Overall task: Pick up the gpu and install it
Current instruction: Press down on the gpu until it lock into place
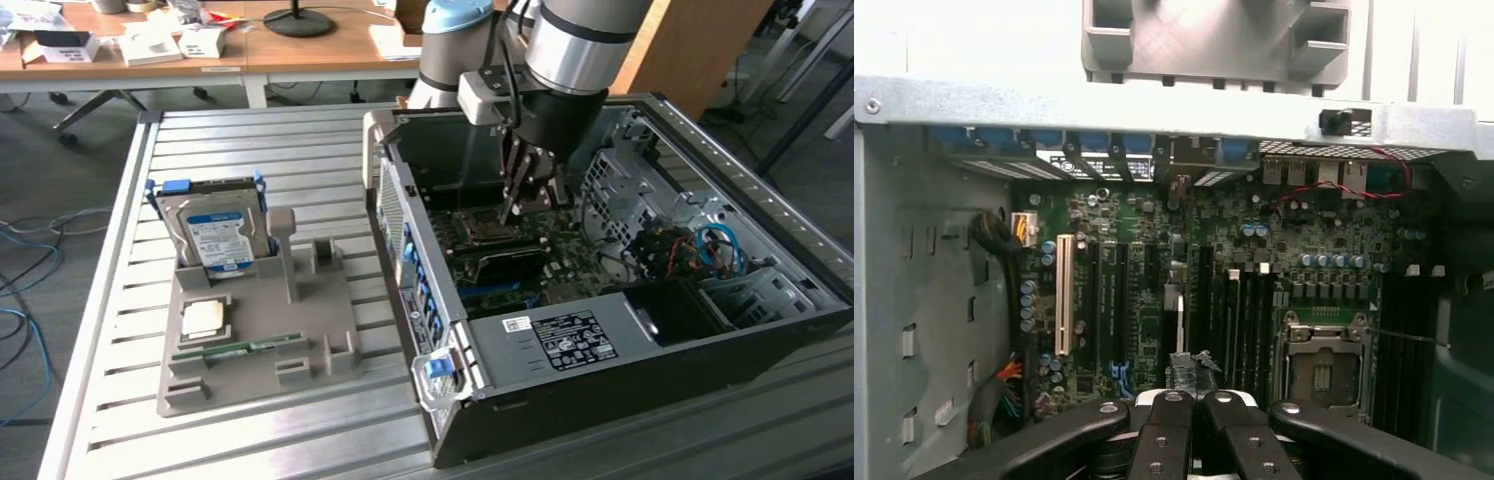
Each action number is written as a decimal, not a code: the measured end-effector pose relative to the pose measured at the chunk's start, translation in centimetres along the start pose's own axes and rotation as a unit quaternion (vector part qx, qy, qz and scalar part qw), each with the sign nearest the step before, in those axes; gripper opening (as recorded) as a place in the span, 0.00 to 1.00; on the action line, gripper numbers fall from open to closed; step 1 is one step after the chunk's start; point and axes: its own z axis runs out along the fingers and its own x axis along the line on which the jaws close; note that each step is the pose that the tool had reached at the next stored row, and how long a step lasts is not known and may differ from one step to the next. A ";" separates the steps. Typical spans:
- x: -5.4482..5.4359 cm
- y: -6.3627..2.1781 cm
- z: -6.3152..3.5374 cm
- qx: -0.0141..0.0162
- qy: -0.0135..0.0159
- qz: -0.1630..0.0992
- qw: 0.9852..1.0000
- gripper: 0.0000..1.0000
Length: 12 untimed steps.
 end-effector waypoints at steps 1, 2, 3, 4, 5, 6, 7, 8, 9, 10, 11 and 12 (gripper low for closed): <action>-0.1 0.01 0.01 0.000 0.000 0.001 1.000 0.11; -0.2 0.02 0.04 0.000 0.000 0.002 1.000 0.11; -0.2 0.02 0.10 0.000 0.000 0.003 1.000 0.11; -0.3 0.02 0.20 0.000 0.000 0.004 1.000 0.11; -0.3 0.02 0.33 0.000 0.000 0.005 1.000 0.11; -0.3 0.03 0.45 0.000 0.000 0.007 1.000 0.11; -0.3 0.04 0.57 0.000 0.000 0.009 1.000 0.11; -0.3 0.05 0.69 0.001 0.000 0.010 1.000 0.11; -0.3 0.07 0.81 0.001 0.000 0.013 1.000 0.11; -0.2 0.09 0.94 0.001 0.000 0.015 1.000 0.11; -0.2 0.11 1.06 0.001 0.000 0.017 1.000 0.11; -0.2 0.12 1.16 0.001 0.000 0.019 1.000 0.11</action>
